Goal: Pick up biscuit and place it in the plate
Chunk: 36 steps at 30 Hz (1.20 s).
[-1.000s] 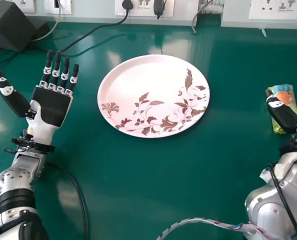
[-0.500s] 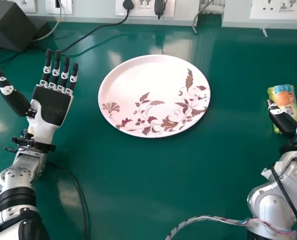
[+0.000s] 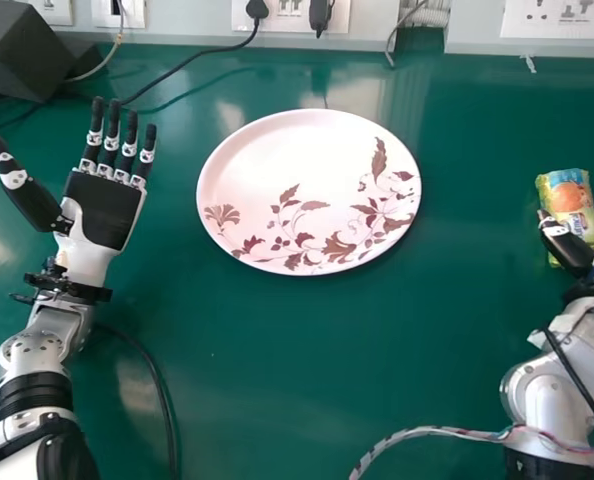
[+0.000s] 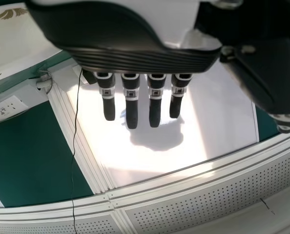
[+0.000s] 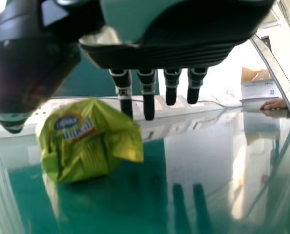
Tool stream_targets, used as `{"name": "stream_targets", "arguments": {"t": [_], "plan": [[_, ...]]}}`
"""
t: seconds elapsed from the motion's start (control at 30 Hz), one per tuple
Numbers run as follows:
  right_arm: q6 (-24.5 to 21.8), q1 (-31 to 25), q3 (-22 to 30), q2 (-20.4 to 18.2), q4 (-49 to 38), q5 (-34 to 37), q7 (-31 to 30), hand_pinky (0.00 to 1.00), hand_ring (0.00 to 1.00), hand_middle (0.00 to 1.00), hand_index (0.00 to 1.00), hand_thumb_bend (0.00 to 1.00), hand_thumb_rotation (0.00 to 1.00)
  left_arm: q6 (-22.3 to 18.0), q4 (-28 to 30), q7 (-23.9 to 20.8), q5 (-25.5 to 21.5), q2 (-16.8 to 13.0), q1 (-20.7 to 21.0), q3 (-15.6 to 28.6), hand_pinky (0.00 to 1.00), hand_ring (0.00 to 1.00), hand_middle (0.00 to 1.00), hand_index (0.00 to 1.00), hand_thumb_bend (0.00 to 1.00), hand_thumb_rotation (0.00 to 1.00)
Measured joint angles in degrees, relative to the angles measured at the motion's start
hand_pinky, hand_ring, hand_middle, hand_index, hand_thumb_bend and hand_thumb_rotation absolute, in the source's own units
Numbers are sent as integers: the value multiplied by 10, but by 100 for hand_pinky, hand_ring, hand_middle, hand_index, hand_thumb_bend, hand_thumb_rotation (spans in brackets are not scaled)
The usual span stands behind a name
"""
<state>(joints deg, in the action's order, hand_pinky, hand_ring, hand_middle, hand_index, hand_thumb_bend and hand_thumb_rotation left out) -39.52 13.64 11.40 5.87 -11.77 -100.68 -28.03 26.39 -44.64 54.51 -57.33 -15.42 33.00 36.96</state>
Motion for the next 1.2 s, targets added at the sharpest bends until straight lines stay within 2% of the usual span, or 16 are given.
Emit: {"name": "stream_targets", "arguments": {"t": [0.47, 1.03, 1.2], "plan": [[-47, 22, -34, 47, 83, 69, 43, 100, 80, 92, 82, 99, 70, -3, 11, -3, 0, 5, -3, 4, 95, 88, 89, 91, 100, 65], [-89, 53, -76, 114, 132, 145, 51, 96, 79, 90, 80, 100, 69, -11, 15, -4, 0, 11, -3, 4, 81, 83, 86, 89, 100, 65], [-99, 58, -84, 135, 132, 163, 31, 96, 79, 90, 80, 99, 67, -9, 16, -4, 0, 12, -3, 4, 78, 82, 86, 90, 100, 65]]}}
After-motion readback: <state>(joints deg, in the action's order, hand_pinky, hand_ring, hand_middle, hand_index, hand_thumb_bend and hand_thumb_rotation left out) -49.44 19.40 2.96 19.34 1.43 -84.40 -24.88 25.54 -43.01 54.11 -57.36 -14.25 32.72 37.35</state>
